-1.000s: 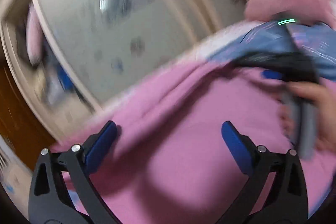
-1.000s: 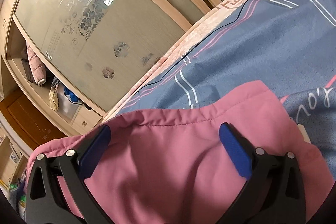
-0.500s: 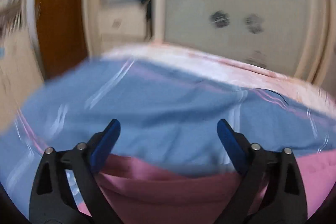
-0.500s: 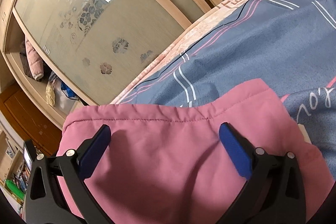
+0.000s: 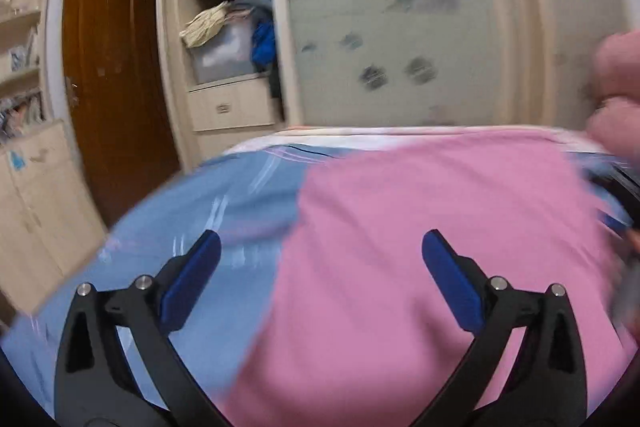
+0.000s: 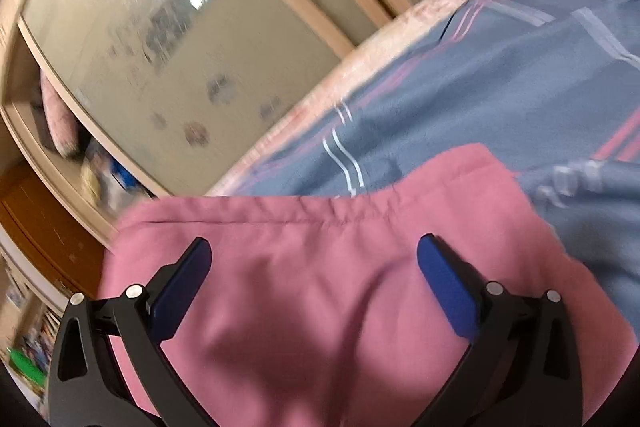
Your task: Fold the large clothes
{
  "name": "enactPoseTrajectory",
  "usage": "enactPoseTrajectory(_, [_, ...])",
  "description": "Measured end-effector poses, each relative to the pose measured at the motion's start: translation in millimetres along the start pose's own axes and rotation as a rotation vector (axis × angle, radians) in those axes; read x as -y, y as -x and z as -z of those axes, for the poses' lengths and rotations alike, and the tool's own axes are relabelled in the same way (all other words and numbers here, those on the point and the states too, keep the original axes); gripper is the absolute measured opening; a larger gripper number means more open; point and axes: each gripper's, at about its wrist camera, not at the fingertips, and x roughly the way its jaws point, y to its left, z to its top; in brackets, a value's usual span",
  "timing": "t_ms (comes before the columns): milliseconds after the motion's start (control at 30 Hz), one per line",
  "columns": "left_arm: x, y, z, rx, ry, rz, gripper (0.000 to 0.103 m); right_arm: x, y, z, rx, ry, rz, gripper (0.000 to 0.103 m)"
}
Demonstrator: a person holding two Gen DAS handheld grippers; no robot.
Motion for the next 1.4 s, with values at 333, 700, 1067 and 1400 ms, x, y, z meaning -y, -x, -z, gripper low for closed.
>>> enactPoseTrajectory(333, [-8.0, 190.4, 106.8, 0.036, -0.019, 0.111, 0.101, -59.5, 262.1, 177.2, -0.118, 0.501, 0.069, 0.102])
enactPoseTrajectory(700, [10.8, 295.4, 144.2, -0.224, -0.071, 0.16, 0.101, -63.8, 401.3, 267.7, -0.223, 0.613, 0.375, 0.102])
enactPoseTrajectory(1067, [-22.2, 410.7, 49.9, -0.164, -0.008, 0.132, 0.101, -171.1, 497.1, 225.6, -0.107, 0.677, 0.284, 0.102])
enactPoseTrajectory(1400, [-31.8, 437.6, 27.3, -0.147, 0.022, 0.132, 0.101, -203.1, 530.0, 210.7, -0.023, 0.675, 0.244, 0.102])
